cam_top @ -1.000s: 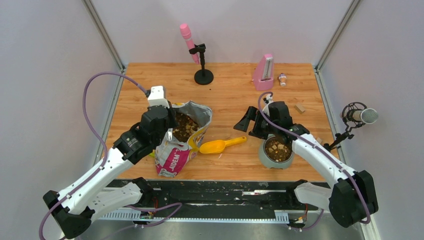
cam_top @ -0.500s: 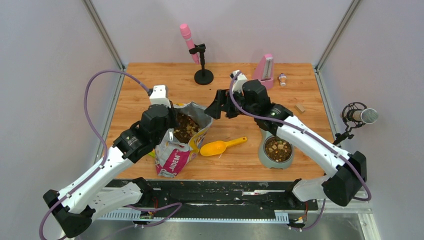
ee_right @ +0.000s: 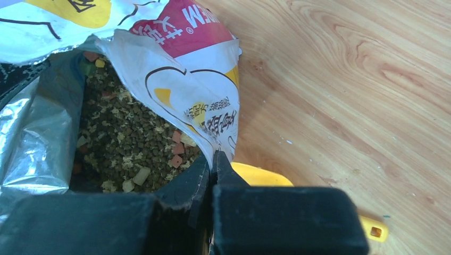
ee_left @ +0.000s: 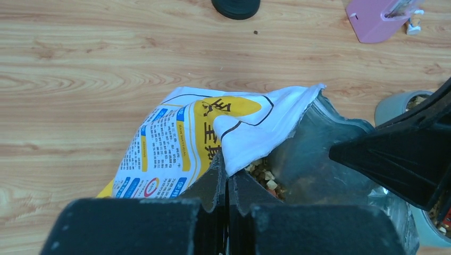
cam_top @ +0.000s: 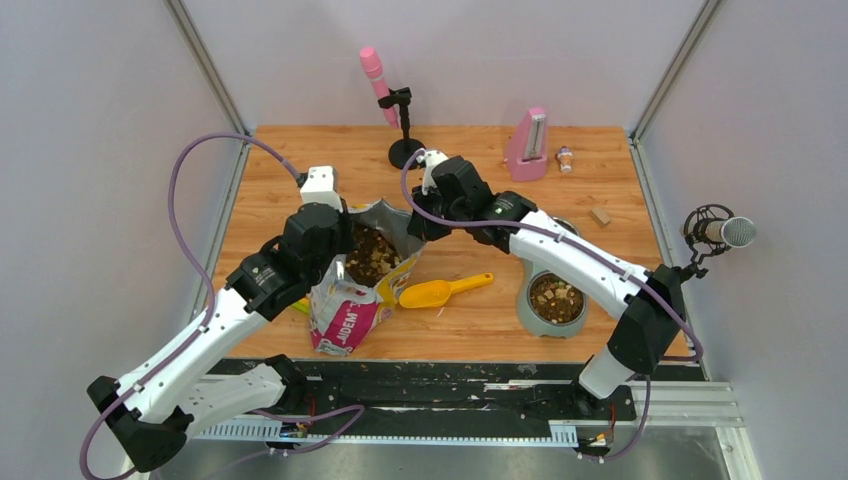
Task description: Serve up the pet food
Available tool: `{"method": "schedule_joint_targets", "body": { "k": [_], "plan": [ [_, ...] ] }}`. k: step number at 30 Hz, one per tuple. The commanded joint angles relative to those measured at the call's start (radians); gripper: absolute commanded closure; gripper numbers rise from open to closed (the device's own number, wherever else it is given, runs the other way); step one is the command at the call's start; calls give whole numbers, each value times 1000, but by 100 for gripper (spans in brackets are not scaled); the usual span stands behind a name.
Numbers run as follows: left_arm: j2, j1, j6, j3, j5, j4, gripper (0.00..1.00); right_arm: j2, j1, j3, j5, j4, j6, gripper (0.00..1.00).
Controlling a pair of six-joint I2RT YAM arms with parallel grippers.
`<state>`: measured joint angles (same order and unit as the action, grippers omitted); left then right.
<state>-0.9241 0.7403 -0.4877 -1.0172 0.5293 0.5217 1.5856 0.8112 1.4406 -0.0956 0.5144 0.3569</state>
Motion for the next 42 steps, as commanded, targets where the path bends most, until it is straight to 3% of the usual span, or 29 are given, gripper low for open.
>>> {"method": "schedule_joint_targets", "body": {
  "k": [1,7,13,23,26,31,34,36,39,42],
  "plan": [
    [23,9,-44,-103,-109,-124,100,32,-8,188,59,-74,-56,100],
    [25,9,-104,-117,-259,-220,100,150,-22,427,-131,-101,-141,100],
    [4,11,-197,-108,-279,-281,100,294,-52,605,-358,-118,-212,100],
    [40,39,-383,-25,-118,-370,100,460,-73,838,-522,-148,-305,100],
    [38,40,-395,6,-96,-414,100,468,-80,838,-590,-146,-299,100],
    [35,42,-419,12,9,-372,100,334,-81,618,-580,-145,-334,72],
    [46,42,-434,43,70,-385,100,233,-81,490,-548,-144,-334,47],
    [51,42,-436,50,88,-385,100,158,-81,417,-495,-145,-321,24],
    [52,42,-445,56,111,-374,100,49,-81,316,-439,-144,-319,2],
    [52,42,-453,63,119,-375,100,-57,-81,213,-412,-143,-307,0]
  ]
}}
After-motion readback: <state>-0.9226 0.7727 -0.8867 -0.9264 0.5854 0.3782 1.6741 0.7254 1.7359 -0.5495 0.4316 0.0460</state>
